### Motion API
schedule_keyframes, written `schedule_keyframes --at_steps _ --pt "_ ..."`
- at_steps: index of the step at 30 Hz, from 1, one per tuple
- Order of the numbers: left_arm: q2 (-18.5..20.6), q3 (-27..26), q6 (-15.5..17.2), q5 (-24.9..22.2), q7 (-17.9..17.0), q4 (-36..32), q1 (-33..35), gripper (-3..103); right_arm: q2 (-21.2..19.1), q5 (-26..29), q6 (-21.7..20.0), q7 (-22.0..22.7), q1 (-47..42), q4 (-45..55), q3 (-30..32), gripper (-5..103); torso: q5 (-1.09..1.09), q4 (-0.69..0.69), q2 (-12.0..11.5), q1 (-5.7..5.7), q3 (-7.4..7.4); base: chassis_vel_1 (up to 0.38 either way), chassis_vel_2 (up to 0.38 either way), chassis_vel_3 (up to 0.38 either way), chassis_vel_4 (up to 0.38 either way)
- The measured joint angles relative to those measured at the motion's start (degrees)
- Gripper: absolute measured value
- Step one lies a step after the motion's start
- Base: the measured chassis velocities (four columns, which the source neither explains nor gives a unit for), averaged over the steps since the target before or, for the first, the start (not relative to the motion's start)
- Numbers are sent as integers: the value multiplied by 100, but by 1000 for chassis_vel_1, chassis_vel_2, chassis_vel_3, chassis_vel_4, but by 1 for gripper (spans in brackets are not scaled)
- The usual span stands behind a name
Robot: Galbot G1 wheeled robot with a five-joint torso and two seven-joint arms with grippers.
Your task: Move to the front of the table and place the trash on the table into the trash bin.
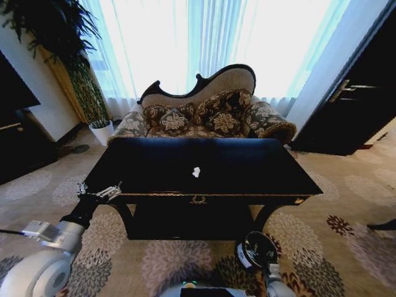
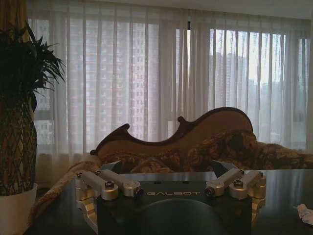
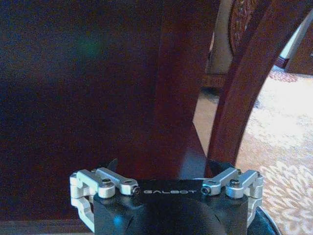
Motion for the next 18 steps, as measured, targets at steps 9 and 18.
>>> schedule_keyframes --at_steps 9,18 --pt "0 0 0 0 0 0 0 100 356 20 230 -25 -1078 1546 493 100 2 -1 0 0 0 0 0 0 0" --pt "0 0 0 0 0 0 0 100 670 236 229 -10 -1823 2876 1081 100 1 -1 0 0 0 0 0 0 0"
